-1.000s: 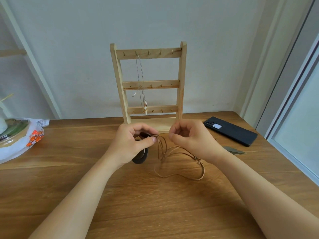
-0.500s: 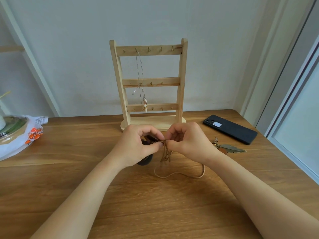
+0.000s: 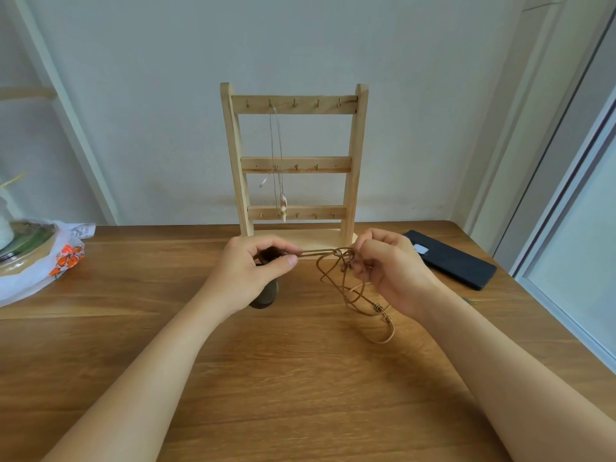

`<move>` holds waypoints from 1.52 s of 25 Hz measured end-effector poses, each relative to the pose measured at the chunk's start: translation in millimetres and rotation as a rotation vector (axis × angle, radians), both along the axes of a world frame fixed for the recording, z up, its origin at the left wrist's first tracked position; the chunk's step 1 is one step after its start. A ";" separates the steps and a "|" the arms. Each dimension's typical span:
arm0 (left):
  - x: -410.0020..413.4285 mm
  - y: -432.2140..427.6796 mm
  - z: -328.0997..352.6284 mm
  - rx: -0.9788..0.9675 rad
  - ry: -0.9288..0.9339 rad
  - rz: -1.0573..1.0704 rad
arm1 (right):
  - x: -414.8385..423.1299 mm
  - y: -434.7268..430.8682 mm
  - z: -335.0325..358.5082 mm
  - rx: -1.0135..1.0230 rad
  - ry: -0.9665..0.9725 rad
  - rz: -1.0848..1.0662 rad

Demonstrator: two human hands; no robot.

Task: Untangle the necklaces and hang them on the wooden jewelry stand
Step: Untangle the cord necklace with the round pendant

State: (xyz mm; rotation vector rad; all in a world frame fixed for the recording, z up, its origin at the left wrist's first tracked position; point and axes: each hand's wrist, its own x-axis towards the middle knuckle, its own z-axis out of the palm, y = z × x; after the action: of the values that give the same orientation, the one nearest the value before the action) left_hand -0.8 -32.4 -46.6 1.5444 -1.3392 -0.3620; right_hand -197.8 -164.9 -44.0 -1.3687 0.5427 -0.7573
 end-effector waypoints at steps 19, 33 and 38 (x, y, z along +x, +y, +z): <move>34.0 -3.6 -16.0 -0.175 0.474 0.606 | -9.5 -17.8 10.5 0.484 -0.409 -0.192; 79.6 11.2 -14.9 -0.442 1.112 0.984 | -38.2 -51.1 2.2 0.114 0.040 -0.492; 76.9 13.4 -12.3 -0.396 1.199 0.963 | -36.2 -49.0 5.0 0.234 -0.124 -0.535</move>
State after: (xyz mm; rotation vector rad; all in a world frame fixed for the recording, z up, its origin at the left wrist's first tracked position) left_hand 76.1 -19.0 -58.9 1.0982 0.2846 -0.2791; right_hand -234.0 -213.9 -39.0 -0.9561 0.8858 -1.1610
